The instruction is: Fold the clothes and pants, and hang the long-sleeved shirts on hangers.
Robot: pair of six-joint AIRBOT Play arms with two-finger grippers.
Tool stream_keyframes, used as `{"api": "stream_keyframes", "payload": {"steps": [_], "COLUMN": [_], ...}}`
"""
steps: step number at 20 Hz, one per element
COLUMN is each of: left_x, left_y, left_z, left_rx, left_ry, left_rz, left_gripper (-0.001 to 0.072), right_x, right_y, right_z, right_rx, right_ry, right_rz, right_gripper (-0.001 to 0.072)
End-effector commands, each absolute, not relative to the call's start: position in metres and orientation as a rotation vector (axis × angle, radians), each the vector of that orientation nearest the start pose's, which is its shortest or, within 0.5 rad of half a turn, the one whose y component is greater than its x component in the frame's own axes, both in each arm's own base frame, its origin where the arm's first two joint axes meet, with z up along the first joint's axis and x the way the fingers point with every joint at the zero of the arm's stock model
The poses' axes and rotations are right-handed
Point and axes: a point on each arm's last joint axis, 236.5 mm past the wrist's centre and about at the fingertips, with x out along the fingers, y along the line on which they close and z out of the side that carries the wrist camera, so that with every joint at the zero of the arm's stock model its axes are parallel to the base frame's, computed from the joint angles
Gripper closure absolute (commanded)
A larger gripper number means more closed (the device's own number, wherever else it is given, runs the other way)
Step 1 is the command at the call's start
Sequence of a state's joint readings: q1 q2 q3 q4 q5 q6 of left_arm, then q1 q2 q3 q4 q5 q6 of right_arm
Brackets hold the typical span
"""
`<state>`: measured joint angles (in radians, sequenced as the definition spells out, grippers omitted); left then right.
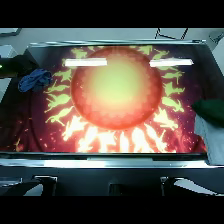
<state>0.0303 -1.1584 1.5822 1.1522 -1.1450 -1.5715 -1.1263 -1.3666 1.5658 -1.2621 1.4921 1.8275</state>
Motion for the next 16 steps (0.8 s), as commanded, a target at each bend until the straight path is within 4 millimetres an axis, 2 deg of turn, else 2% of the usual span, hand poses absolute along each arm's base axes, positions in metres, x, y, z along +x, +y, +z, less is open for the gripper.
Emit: {"api": "stream_keyframes", "payload": {"steps": [1, 3, 7, 9, 11, 12, 13, 14, 15, 16], "left_x": [0.428, 0.428, 0.427, 0.427, 0.427, 0.428, 0.428, 0.429, 0.431, 0.435], "left_y": [-0.075, -0.076, -0.079, -0.082, -0.082, -0.082, -0.083, -0.086, -0.089, -0.092], "left_z": [0.249, 0.249, 0.25, 0.251, 0.252, 0.252, 0.253, 0.257, 0.264, 0.277], "left_rx": [-0.312, -0.313, -0.326, -0.335, -0.337, -0.338, -0.343, -0.355, -0.372, -0.393], "left_ry": [0.714, 0.716, 0.715, 0.714, 0.712, 0.709, 0.706, 0.695, 0.671, 0.623], "left_rz": [-0.276, -0.276, -0.29, -0.298, -0.3, -0.3, -0.304, -0.314, -0.327, -0.339], "left_gripper": [0.0681, 0.0681, 0.0681, 0.0681, 0.0681, 0.0681, 0.0681, 0.0681, 0.0681, 0.0681], "right_x": [0.164, 0.149, 0.136, 0.134, 0.134, 0.135, 0.14, 0.15, 0.165, 0.191], "right_y": [-0.314, -0.302, -0.281, -0.278, -0.278, -0.277, -0.277, -0.281, -0.292, -0.313], "right_z": [0.052, 0.027, -0.011, -0.017, -0.015, -0.014, -0.011, -0.001, 0.016, 0.048], "right_rx": [1.048, 1.046, 1.08, 1.084, 1.085, 1.086, 1.055, 1.019, 0.985, 0.93], "right_ry": [1.118, 1.209, 1.301, 1.314, 1.314, 1.314, 1.319, 1.3, 1.234, 1.103], "right_rz": [-1.065, -1.067, -1.053, -1.052, -1.051, -1.045, -0.99, -0.93, -0.901, -0.869], "right_gripper": [0.0672, 0.0672, 0.066, 0.0552, 0.0523, 0.0276, -0.0005, 0.0, 0.0001, 0.0001]}}
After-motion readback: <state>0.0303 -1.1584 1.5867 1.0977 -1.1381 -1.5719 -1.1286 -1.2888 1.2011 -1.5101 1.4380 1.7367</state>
